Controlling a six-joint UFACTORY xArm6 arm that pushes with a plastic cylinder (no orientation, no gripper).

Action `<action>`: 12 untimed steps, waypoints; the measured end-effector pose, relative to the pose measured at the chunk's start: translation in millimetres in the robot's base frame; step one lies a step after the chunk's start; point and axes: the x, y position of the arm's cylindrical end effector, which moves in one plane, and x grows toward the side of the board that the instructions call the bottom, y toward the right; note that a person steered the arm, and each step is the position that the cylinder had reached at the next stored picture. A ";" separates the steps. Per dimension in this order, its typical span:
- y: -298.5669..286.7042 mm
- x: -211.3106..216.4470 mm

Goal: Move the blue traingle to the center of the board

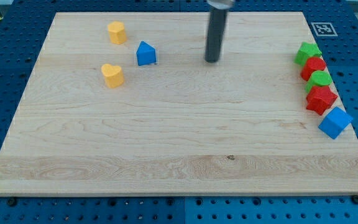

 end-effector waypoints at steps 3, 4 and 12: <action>-143.7 -29.1; -146.6 -12.0; -78.4 32.1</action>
